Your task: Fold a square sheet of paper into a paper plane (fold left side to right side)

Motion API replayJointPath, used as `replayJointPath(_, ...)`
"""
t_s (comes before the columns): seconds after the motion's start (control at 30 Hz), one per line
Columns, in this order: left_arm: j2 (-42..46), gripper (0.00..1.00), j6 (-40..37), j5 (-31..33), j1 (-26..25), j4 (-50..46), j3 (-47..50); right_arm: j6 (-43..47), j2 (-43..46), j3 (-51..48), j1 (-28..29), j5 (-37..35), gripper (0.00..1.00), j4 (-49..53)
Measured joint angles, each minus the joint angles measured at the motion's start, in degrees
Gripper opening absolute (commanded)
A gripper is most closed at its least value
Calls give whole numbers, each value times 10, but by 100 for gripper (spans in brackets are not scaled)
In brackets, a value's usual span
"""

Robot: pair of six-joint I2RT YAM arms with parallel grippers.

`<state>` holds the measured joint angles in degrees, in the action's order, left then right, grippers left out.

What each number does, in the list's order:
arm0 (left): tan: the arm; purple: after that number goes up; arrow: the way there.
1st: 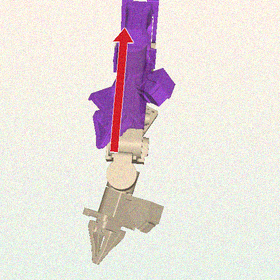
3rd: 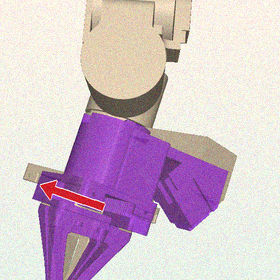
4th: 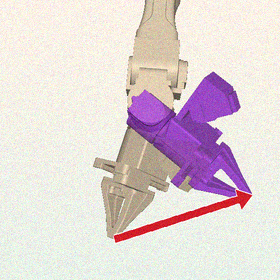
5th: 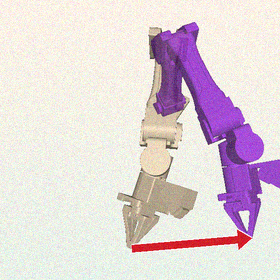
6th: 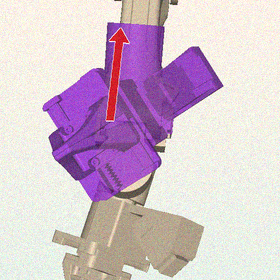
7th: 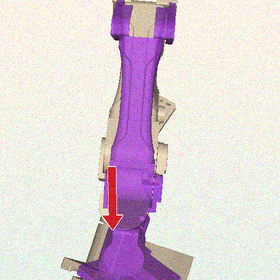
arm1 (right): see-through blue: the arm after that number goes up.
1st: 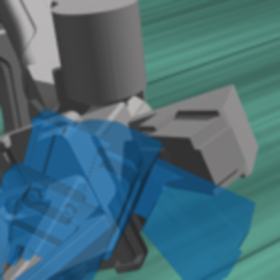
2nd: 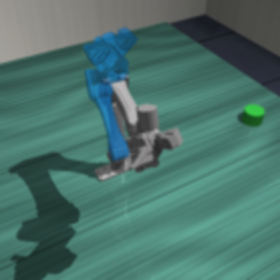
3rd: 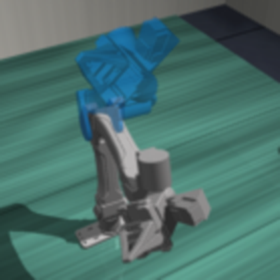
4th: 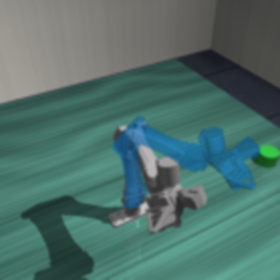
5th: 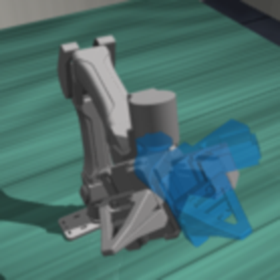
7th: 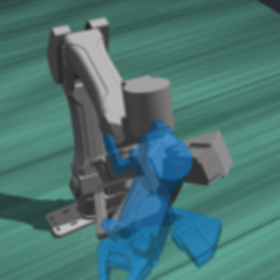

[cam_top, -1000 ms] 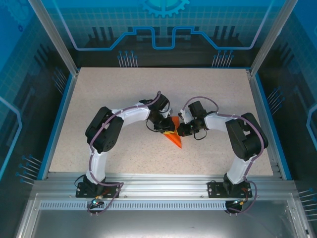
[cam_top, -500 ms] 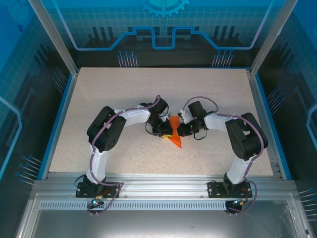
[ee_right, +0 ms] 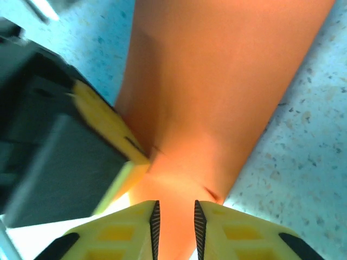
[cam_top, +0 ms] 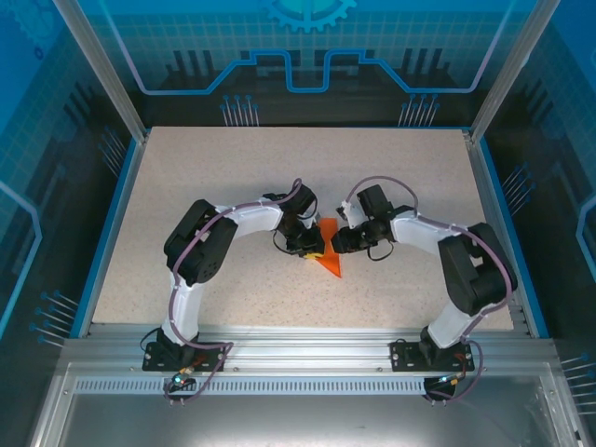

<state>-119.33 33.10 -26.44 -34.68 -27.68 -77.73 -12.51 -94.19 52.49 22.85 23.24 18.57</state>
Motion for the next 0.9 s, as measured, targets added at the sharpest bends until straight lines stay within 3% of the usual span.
replayJointPath(0.13, 0, 18, 0, 0, 0, 0, 0, -4, 35, -10, 8, 24, 30, 5)
replayJointPath(0.4, 0, 18, 0, 0, 0, 0, 0, -29, 33, -49, 78, 83, 29, 12)
replayJointPath(0.9, 0, 18, 0, 5, -2, -3, -2, -30, -19, -48, 82, 59, 29, 30)
